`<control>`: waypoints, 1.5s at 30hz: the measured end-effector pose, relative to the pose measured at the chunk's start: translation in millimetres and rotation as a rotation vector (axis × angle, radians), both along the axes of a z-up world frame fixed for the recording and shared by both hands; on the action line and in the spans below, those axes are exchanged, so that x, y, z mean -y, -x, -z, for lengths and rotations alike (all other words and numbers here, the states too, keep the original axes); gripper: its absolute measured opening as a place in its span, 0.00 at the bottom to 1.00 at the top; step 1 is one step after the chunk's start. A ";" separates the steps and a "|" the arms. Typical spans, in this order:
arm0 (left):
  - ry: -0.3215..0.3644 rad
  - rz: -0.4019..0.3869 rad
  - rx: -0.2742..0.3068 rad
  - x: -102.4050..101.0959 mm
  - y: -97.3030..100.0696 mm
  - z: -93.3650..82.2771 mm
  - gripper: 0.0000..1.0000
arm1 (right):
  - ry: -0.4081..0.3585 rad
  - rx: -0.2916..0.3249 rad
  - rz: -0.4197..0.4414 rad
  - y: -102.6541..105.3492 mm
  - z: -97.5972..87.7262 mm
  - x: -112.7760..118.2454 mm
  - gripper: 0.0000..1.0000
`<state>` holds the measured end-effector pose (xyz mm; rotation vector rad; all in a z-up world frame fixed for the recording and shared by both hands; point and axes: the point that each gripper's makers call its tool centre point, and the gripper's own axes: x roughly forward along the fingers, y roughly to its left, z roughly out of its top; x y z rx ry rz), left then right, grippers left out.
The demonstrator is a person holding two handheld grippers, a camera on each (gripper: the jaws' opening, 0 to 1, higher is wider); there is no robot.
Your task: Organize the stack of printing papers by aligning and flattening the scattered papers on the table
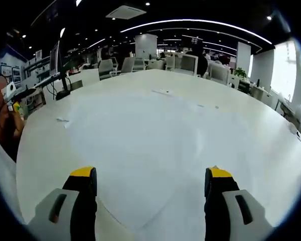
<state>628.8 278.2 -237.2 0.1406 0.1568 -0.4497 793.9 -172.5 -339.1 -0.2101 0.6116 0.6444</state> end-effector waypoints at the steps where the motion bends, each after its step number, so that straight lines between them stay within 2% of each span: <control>1: 0.001 0.000 0.000 -0.1 0.0 -0.2 0.88 | 0.002 -0.002 0.001 -0.1 0.9 -0.1 0.84; 17: 0.001 -0.007 -0.003 -2.7 2.4 0.7 0.88 | 0.009 -0.009 -0.013 0.4 5.9 -7.6 0.84; 32: 0.001 -0.012 -0.002 -4.8 5.2 1.0 0.88 | 0.018 -0.047 -0.013 3.3 21.8 -10.5 0.84; 45: 0.005 -0.015 0.001 -5.9 6.1 1.5 0.88 | 0.019 -0.029 -0.009 3.3 21.7 -10.0 0.84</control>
